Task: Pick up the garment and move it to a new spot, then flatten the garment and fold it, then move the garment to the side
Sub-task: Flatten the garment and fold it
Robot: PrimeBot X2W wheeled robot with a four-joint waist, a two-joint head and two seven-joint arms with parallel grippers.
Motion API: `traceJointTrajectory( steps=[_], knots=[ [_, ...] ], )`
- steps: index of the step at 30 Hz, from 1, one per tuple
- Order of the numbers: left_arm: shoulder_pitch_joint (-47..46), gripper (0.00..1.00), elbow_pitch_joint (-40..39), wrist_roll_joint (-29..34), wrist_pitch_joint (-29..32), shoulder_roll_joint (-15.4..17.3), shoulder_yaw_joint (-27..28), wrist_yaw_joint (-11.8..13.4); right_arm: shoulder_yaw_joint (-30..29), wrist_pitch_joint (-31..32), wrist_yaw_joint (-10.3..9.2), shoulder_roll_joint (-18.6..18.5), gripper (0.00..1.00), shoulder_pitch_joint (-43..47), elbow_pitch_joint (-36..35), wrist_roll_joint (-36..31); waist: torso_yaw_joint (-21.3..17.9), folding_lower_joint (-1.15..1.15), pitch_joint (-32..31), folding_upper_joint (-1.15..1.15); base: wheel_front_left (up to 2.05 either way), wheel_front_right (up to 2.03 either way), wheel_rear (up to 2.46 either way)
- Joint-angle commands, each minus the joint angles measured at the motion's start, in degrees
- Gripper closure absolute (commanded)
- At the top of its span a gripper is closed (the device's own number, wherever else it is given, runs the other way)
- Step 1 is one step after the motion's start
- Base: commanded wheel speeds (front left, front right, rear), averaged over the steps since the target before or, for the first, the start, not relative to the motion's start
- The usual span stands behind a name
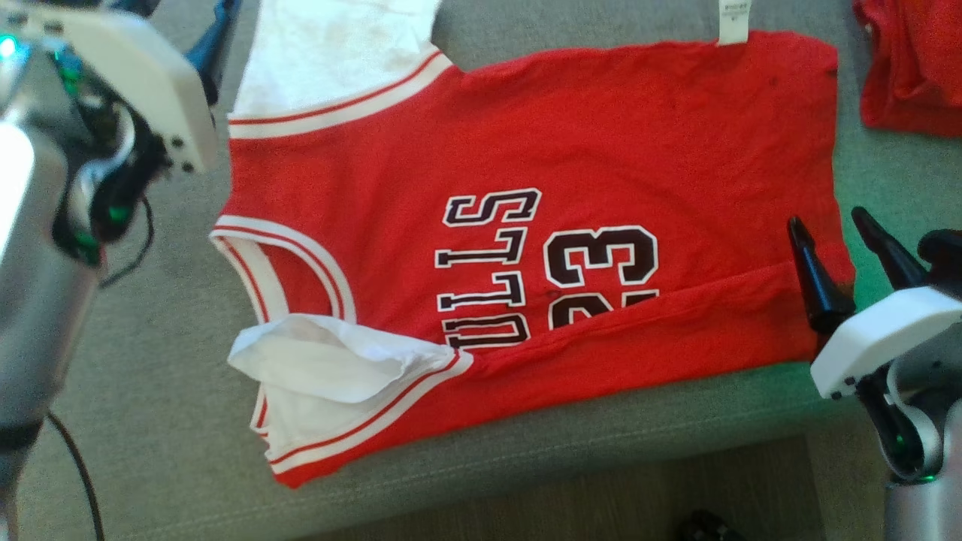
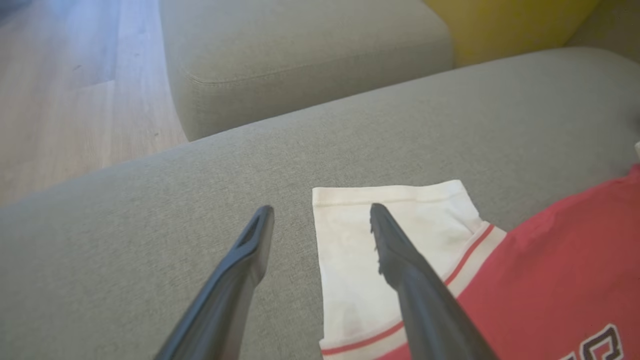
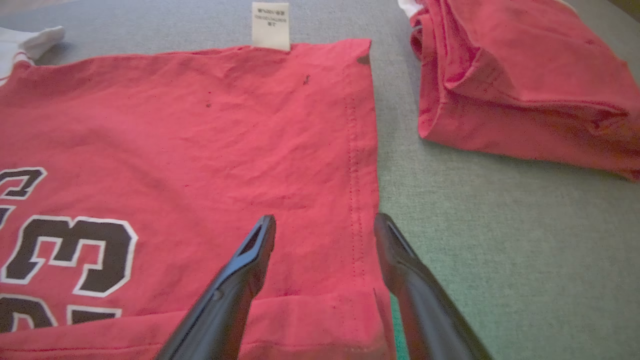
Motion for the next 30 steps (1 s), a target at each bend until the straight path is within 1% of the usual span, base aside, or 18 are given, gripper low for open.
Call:
traceJointTrajectory(
  steps=[1,5,10,17,28,29,30],
  knots=[
    [-4.4,0.0,1.4,0.9,1.0,2.0,1.8,-1.5,1.3,-0.8,-0.02,-0.2,0.0,-1.2,-2.0,0.2,-1.3,-0.01,2.2,0.0,0.0,0.0,0.0],
    [-10.9,0.0,9.4,2.0,1.7,1.2,0.2,-4.8,1.8,-1.7,-0.02,-0.1,0.0,-2.1,-1.4,0.4,-2.5,-0.01,4.3,0.0,0.0,0.0,0.0],
    [-15.8,0.0,16.9,2.5,2.6,0.0,-1.3,-7.6,2.4,-2.6,-0.02,0.0,0.0,-3.0,-0.6,0.8,-3.6,-0.01,6.1,0.0,0.0,0.0,0.0],
    [-19.6,0.0,23.9,3.6,2.8,-0.8,-2.9,-9.1,2.9,-3.5,-0.02,0.1,0.0,-4.1,0.1,1.0,-4.8,-0.01,7.5,0.0,0.0,0.0,0.0],
    [-21.6,0.0,29.0,3.3,2.8,-1.9,-5.1,-11.9,3.1,-3.6,-0.02,0.1,0.0,-5.2,1.0,0.9,-5.7,-0.01,7.5,0.0,0.0,0.0,0.0],
    [-21.7,0.1,29.2,3.2,2.9,-1.9,-5.3,-12.1,3.2,-3.6,-0.02,0.1,0.0,-5.3,1.0,0.8,-5.8,-0.01,7.6,0.0,0.0,0.0,0.0],
    [-21.8,0.39,29.4,3.1,3.0,-2.0,-5.6,-12.3,3.3,-3.6,-0.02,0.1,0.0,-5.5,1.1,0.8,-5.9,-0.01,7.6,0.0,0.0,0.0,0.0]
  ],
)
